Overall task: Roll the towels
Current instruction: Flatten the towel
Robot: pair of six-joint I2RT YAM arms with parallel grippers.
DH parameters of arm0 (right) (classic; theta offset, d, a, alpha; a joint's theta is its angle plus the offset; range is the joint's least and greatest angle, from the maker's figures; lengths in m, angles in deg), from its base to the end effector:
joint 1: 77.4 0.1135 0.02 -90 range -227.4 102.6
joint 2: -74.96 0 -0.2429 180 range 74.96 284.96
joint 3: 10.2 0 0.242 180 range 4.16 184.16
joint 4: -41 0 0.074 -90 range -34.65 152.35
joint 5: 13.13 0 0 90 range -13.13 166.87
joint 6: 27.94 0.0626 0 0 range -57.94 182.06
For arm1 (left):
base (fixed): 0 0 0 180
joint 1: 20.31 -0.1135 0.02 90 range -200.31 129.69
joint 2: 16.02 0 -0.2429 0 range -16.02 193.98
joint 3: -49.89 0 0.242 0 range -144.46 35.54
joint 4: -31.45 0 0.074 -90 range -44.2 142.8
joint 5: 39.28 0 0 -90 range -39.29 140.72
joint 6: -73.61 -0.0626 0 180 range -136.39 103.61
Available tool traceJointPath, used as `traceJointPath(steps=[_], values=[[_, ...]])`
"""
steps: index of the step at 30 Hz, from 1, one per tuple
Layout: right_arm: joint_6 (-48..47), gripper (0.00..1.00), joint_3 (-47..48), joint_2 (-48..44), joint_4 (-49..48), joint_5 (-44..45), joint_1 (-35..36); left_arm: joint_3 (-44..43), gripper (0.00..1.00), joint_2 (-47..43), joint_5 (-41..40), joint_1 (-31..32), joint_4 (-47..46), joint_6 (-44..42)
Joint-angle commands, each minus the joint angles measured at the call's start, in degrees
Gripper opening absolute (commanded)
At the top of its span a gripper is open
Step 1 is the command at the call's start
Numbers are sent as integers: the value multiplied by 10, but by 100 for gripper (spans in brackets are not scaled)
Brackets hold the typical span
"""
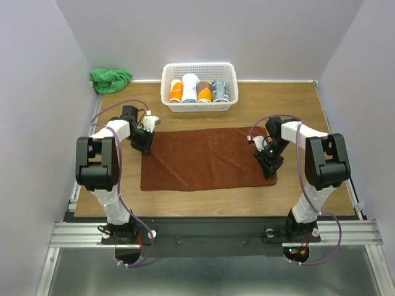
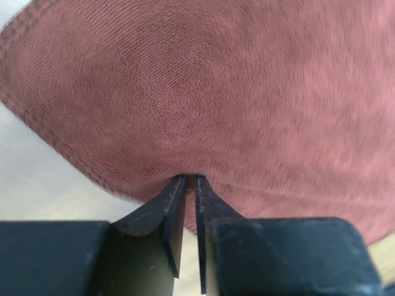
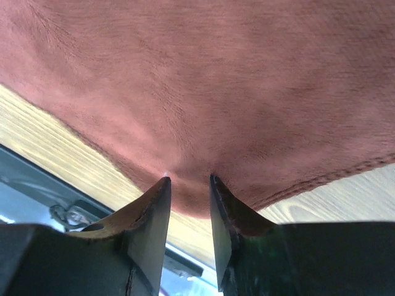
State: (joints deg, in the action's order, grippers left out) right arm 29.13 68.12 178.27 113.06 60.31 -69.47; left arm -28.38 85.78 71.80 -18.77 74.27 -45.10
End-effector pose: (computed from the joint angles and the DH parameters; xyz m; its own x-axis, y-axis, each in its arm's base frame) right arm 0.2737 0.0561 0.1146 -0.7720 -0.6336 -0.0508 -0.6163 0.7264 0.3041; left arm 0.3439 -0.0318 0.1334 -0.7218 0.4678 -0.5101 0.5884 0.8028 -0.0963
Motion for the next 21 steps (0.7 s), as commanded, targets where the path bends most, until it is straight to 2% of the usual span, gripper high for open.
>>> traceJointPath(steps=[1, 6, 8, 11, 12, 14, 17, 21], values=[[36, 37, 15, 45, -74, 12, 6, -89, 21, 63, -24, 3, -34, 23], [53, 38, 42, 29, -74, 31, 5, -177, 20, 110, -46, -1, -21, 27], [58, 39, 44, 11, -72, 34, 4, -189, 25, 99, -28, -1, 1, 16], [51, 41, 35, -45, -51, 21, 2, -155, 31, 40, -3, -2, 24, 2], [50, 42, 33, -63, -45, 18, 2, -141, 36, 20, 1, -1, 29, -11], [45, 43, 22, -105, -28, 21, 2, -106, 39, -58, 4, -2, 49, -27], [38, 42, 1, -140, -19, 36, 2, -60, 39, -107, 3, -2, 61, -41], [23, 38, -43, -139, -23, 51, 2, -10, 34, -161, 4, 0, 62, -56]])
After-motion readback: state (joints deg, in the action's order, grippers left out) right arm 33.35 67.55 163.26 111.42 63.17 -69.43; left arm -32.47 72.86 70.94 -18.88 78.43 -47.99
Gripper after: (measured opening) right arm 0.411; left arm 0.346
